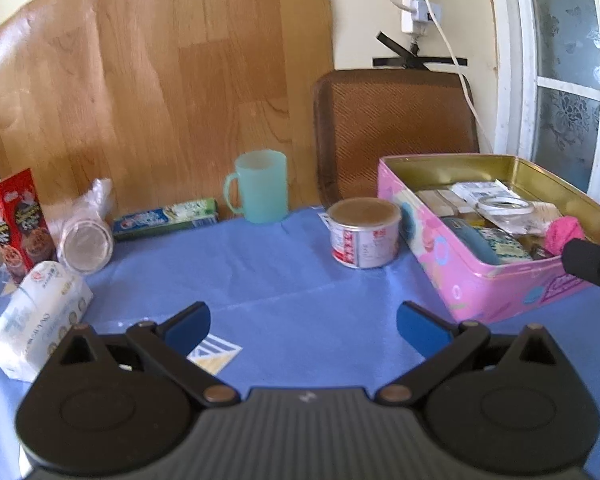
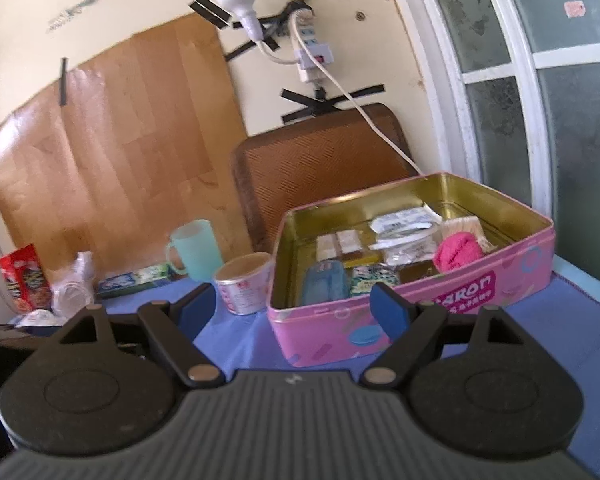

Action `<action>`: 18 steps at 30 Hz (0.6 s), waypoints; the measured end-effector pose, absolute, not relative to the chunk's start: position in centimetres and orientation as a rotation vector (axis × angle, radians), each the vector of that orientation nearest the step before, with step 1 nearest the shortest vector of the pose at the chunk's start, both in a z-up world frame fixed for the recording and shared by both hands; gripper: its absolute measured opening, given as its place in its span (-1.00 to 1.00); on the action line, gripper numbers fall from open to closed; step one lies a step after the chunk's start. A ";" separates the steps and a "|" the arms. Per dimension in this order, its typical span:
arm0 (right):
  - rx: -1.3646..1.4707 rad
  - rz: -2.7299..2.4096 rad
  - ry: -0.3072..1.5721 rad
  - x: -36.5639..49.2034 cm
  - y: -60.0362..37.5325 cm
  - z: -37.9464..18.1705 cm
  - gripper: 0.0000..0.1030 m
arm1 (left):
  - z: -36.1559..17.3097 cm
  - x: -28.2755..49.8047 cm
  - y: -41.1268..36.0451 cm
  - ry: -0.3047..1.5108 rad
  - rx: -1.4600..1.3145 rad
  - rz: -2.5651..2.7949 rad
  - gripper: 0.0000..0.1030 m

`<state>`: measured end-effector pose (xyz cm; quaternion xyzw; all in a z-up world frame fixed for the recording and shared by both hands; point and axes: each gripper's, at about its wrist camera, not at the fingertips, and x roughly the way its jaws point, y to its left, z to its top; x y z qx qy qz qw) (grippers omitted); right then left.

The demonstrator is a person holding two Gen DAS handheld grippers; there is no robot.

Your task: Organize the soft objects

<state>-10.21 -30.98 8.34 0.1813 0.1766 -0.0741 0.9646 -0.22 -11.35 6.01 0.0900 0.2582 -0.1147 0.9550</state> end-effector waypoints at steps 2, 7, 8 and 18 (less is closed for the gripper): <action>0.383 -0.168 0.389 -9.5 -30.9 7.9 0.61 | 5.4 -0.2 -10.8 0.530 0.168 -0.253 1.00; 0.374 -0.207 0.441 -8.8 -29.8 7.2 0.61 | 4.8 0.4 -9.6 0.555 0.134 -0.279 1.00; 0.364 -0.212 0.445 -8.7 -29.5 7.2 0.61 | 4.7 0.6 -9.4 0.558 0.129 -0.287 1.00; 0.359 -0.231 0.424 -8.7 -29.4 7.6 0.61 | 4.4 1.5 -9.0 0.607 0.109 -0.303 1.00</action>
